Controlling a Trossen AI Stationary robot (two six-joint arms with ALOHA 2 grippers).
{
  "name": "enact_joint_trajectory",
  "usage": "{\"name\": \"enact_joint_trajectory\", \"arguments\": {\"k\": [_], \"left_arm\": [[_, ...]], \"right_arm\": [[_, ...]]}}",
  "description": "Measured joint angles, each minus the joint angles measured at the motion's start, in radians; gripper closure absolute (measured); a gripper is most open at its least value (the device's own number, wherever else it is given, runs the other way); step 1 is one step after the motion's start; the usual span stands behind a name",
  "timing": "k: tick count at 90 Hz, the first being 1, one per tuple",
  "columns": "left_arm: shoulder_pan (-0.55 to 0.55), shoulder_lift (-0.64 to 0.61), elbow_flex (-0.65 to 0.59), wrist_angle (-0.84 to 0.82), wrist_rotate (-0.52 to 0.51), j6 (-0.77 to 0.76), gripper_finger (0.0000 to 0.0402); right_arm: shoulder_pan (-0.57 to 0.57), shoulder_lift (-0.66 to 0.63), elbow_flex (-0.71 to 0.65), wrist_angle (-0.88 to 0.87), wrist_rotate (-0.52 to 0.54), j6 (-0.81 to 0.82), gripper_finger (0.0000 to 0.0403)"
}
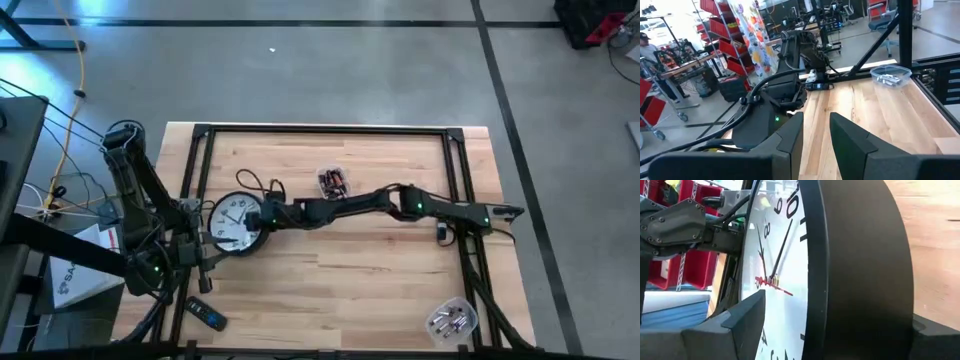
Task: Insert battery
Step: Insert the black battery into the black clock
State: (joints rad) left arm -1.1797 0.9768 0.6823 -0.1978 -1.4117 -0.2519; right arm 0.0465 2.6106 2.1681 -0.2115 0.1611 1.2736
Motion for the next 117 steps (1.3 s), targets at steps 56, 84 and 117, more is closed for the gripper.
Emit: {"name": "enact_joint_trajectory", "arguments": {"k": [56, 84, 117], "left_arm": [[0.0, 0.0, 0.0, 0.0, 0.015, -0.007, 0.0323], [0.0, 0.0, 0.0, 0.0, 0.016, -0.009, 0.0323], [0.0, 0.0, 0.0, 0.0, 0.05, -0.009, 0.0323]], "right_arm": [[0.021, 0.0, 0.059, -0.051, -0.023, -0.154, 0.0083], [-0.001, 0.0, 0.06, -0.076, -0.004, -0.215, 0.002], [-0.009, -0.01, 0.062, -0.141, -0.084, -0.433, 0.0006]]}}
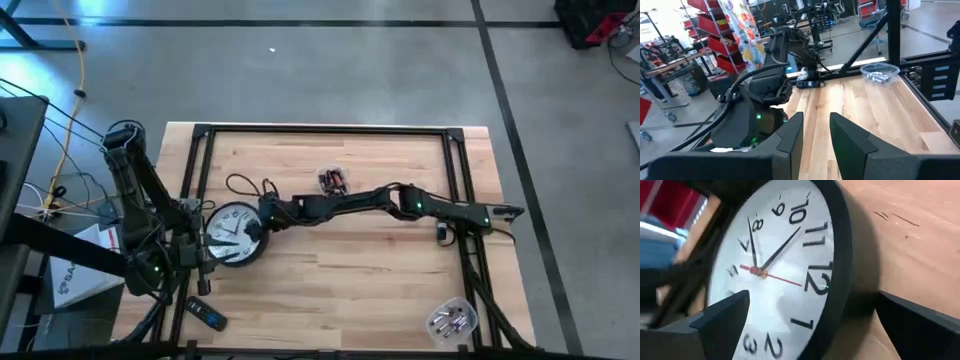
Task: Insert battery
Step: Insert the black battery into the black clock
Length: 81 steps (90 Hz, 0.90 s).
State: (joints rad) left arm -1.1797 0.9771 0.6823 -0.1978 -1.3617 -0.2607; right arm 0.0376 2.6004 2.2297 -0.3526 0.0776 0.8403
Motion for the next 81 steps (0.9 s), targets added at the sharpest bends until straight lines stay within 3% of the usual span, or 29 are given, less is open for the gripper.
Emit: {"name": "enact_joint_trajectory", "arguments": {"k": [16, 28, 41, 58, 71, 81], "left_arm": [[0.0, 0.0, 0.0, 0.0, 0.001, 0.0, 0.0323], [0.0, 0.0, 0.0, -0.001, 0.002, 0.0, 0.0323], [0.001, 0.0, 0.0, -0.004, 0.002, 0.0, 0.0323], [0.004, 0.0, 0.0, 0.0, 0.001, 0.0, 0.0323], [0.031, 0.0, 0.0, 0.001, 0.002, 0.0, 0.0323], [0.064, 0.003, 0.0, 0.0, 0.019, -0.008, 0.0323]], "right_arm": [[0.001, -0.055, 0.002, -0.125, 0.132, -0.233, 0.0006], [0.034, -0.08, 0.002, -0.2, 0.126, -0.515, 0.0006], [0.117, -0.068, -0.001, -0.226, 0.097, -0.634, 0.0006], [0.203, -0.034, -0.004, -0.216, 0.359, -0.534, 0.0006], [0.225, -0.01, -0.002, -0.154, 0.41, -0.362, 0.0006], [0.227, 0.025, -0.003, -0.102, 0.393, -0.325, 0.0006]]}}
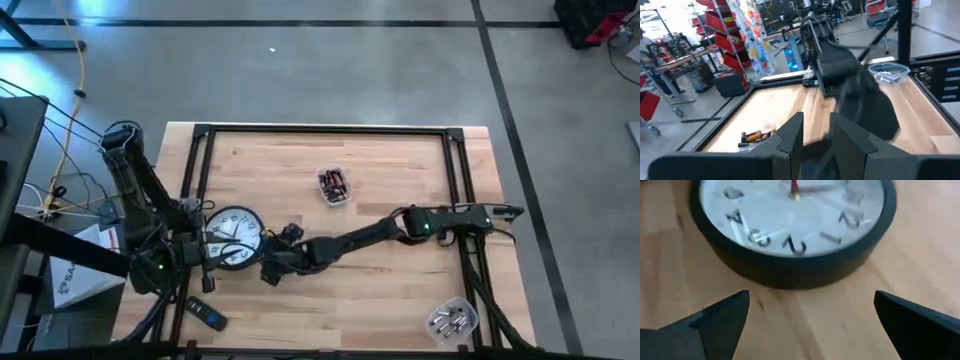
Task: Insert battery
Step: Insert the black battery into the black clock
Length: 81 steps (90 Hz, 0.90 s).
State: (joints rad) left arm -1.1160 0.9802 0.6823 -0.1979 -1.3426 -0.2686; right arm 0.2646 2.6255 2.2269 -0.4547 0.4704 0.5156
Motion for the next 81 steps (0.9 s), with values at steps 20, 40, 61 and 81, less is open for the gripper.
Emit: {"name": "enact_joint_trajectory", "arguments": {"k": [20, 40, 61, 81], "left_arm": [[0.057, 0.01, 0.0, -0.003, 0.042, 0.008, 0.0323], [0.09, 0.01, 0.0, -0.013, 0.072, -0.01, 0.0323], [0.086, 0.01, 0.0, -0.022, 0.108, -0.03, 0.0323], [0.079, 0.01, 0.0, -0.032, 0.13, -0.052, 0.0323]], "right_arm": [[-0.014, 0.031, 0.0, 0.151, -0.036, -0.042, 0.0006], [-0.059, 0.037, 0.0, 0.136, 0.041, 0.015, 0.0006], [-0.07, -0.031, -0.001, -0.03, 0.08, -0.021, 0.0006], [-0.008, -0.19, 0.001, -0.46, 0.227, -0.046, 0.0006]]}}
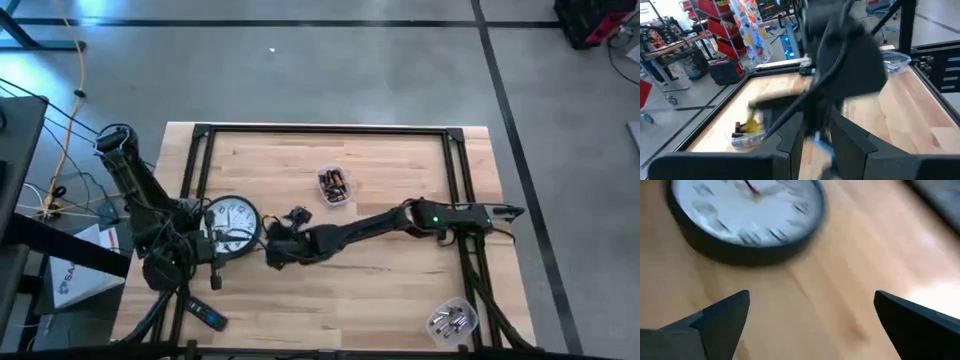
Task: Insert battery
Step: Insert the black battery into the black clock, then open the lid of the black flashlight
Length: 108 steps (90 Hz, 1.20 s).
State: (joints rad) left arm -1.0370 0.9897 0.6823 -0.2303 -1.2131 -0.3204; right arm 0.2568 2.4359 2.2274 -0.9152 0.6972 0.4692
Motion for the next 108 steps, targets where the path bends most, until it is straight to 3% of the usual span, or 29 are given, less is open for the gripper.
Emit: {"name": "enact_joint_trajectory", "arguments": {"k": [14, 29, 37, 59, 74, 88, 108], "left_arm": [[0.002, 0.0, 0.0, 0.002, 0.022, -0.018, 0.0323], [0.003, 0.0, 0.0, 0.002, 0.023, -0.019, 0.0323], [0.003, 0.0, 0.0, 0.002, 0.022, -0.019, 0.0323], [0.061, 0.024, 0.0, 0.004, 0.023, -0.046, 0.0323], [0.12, 0.078, 0.0, 0.037, 0.024, -0.045, 0.0323], [0.181, 0.122, 0.0, 0.094, 0.09, -0.045, 0.0323], [0.292, 0.211, 0.0, 0.299, 0.245, 0.004, 0.0323]], "right_arm": [[0.031, -0.109, 0.0, -0.369, 0.017, 0.208, 0.0006], [0.115, -0.172, -0.001, -0.649, 0.062, 0.468, 0.0006], [0.159, -0.216, -0.019, -0.644, 0.02, 0.491, 0.0006], [0.238, -0.258, -0.09, -0.655, -0.232, 0.512, 0.0006], [0.28, -0.273, -0.161, -0.652, -0.313, 0.499, 0.0006], [0.295, -0.337, -0.329, -0.656, -0.41, 0.6, 0.0006], [0.307, -0.533, -0.699, -0.652, -0.518, 0.718, 0.0006]]}}
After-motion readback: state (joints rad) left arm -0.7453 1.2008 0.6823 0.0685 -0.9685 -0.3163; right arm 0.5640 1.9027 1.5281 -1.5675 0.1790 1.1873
